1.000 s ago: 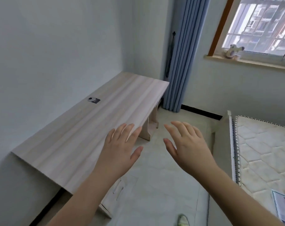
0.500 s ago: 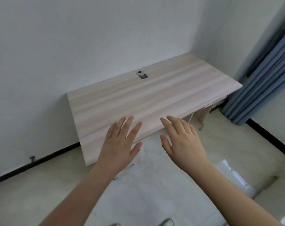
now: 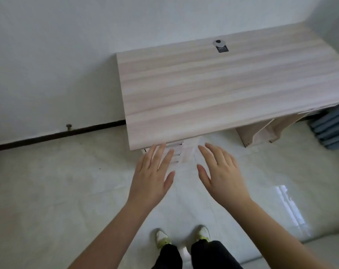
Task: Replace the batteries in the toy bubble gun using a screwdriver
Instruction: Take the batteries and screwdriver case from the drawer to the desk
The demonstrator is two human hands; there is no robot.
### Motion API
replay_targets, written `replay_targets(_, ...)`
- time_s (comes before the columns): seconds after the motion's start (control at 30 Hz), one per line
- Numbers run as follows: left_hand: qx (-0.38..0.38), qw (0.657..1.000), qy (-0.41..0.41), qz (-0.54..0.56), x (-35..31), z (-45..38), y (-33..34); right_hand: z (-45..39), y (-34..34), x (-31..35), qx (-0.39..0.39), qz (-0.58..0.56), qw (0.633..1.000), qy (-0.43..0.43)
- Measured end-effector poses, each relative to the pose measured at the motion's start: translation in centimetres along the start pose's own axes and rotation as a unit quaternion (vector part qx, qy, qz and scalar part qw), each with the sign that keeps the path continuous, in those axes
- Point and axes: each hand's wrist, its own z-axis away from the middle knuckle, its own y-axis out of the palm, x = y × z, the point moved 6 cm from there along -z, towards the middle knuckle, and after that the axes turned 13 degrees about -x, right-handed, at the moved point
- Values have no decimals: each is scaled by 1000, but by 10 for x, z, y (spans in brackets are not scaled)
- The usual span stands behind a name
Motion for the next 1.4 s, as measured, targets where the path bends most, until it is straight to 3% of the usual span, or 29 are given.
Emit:
replay_targets(0.23, 57, 998, -28, 8, 14, 49, 80, 24, 81, -13, 98, -96, 989, 45)
replay_targets(0.43, 83, 996, -20, -22, 29, 55, 156, 29, 177, -38, 178, -282, 929, 161)
replay_targets(0.57, 63, 998, -3, -31, 41, 55, 198, 36, 248, -56, 188, -377, 865, 273)
replay_targets(0.73, 66, 996, 3, -52, 56, 64, 239, 33, 336, -77, 167, -478, 736, 450)
replay_targets(0.87, 69, 996, -19, -54, 66, 69, 257, 22, 393, -77, 172, -510, 653, 533)
replay_targets(1.03, 77, 996, -21, -43, 58, 85, 269, -1, 421, -75, 153, -515, 650, 537)
replay_targets(1.2, 79, 995, -54, -40, 67, 96, 270, -12, 431, -73, 128, -587, 538, 592)
replay_targets(1.4, 55, 997, -51, -29, 57, 81, 269, -2, 429, -69, 145, -604, 513, 593)
